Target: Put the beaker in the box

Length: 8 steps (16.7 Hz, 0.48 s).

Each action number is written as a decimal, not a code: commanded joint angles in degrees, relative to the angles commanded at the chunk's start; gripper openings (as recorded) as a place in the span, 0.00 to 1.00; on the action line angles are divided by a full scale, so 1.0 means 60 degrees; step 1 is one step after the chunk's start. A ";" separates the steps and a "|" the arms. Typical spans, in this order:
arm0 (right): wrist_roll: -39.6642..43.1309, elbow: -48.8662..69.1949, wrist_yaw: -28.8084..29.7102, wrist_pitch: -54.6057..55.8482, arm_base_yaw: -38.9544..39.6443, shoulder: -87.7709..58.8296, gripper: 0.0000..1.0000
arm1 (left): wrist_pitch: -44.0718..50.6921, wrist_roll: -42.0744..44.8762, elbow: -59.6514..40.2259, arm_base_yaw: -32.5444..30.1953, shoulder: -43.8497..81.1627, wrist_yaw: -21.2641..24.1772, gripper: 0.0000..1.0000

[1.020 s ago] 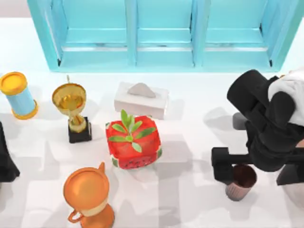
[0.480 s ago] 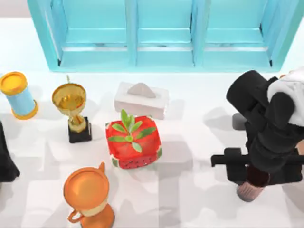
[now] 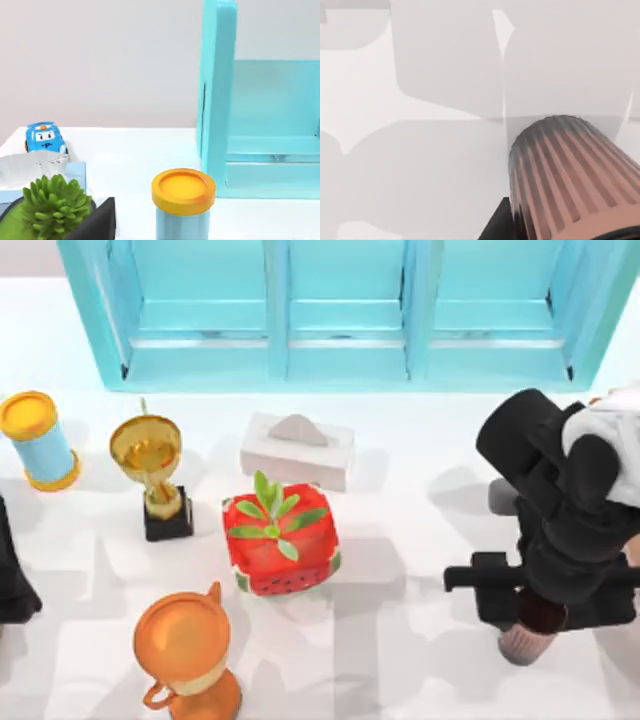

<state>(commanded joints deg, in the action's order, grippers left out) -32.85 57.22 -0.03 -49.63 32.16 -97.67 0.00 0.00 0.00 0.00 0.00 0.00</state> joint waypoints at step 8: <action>0.0117 0.0238 0.0026 -0.0171 -0.0044 -0.0022 0.00 | 0.0000 0.0000 0.0000 0.0000 0.0000 0.0000 1.00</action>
<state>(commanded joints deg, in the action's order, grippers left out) -32.15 58.65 0.13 -50.66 31.89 -97.80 0.00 0.00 0.00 0.00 0.00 0.00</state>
